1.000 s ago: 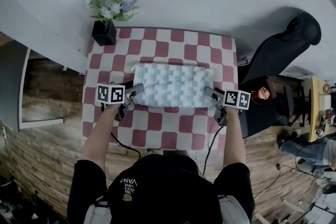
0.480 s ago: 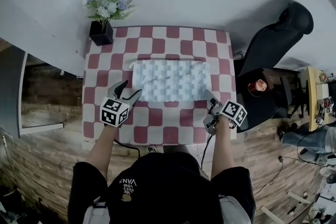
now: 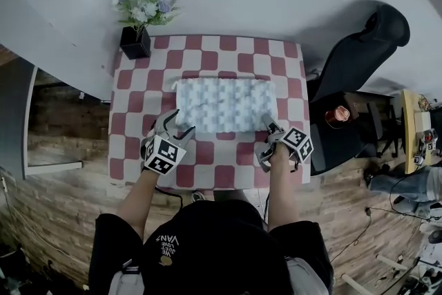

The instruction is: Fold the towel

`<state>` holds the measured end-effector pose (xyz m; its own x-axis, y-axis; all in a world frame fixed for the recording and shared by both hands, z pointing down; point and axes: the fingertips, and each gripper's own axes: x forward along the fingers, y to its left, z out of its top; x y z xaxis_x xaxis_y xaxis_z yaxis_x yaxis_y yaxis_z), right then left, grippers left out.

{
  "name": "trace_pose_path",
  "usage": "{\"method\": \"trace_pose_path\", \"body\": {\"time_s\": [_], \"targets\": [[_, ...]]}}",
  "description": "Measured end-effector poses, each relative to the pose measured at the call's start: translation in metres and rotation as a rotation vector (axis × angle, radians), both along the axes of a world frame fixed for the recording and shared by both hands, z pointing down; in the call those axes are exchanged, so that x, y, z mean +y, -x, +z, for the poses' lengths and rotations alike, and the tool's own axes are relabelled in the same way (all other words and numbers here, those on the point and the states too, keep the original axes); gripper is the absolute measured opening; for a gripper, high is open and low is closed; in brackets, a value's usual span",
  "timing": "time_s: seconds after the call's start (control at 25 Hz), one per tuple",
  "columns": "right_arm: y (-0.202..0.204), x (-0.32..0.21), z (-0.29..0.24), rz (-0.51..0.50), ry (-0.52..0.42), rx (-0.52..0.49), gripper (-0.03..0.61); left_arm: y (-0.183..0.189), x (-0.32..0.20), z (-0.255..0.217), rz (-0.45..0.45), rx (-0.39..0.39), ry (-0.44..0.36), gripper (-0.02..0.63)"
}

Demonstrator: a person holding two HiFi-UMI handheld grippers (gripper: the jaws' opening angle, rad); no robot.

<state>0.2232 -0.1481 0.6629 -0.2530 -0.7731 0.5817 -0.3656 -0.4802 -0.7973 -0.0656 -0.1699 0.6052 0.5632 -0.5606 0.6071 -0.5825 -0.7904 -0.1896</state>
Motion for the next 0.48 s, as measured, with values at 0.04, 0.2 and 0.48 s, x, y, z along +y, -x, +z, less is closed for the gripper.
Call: {"method": "trace_pose_path", "body": {"time_s": [0.04, 0.2, 0.48], "targets": [[-0.004, 0.0, 0.003, 0.032, 0.014, -0.01, 0.291, 0.002, -0.001, -0.004, -0.012, 0.003, -0.018, 0.272], [-0.01, 0.007, 0.016, 0.055, 0.071, 0.026, 0.121, -0.007, 0.01, 0.001, 0.069, -0.019, -0.013, 0.272], [-0.006, 0.015, 0.012, 0.065, -0.015, -0.021, 0.06, -0.008, 0.016, 0.049, 0.075, -0.07, 0.19, 0.272]]}}
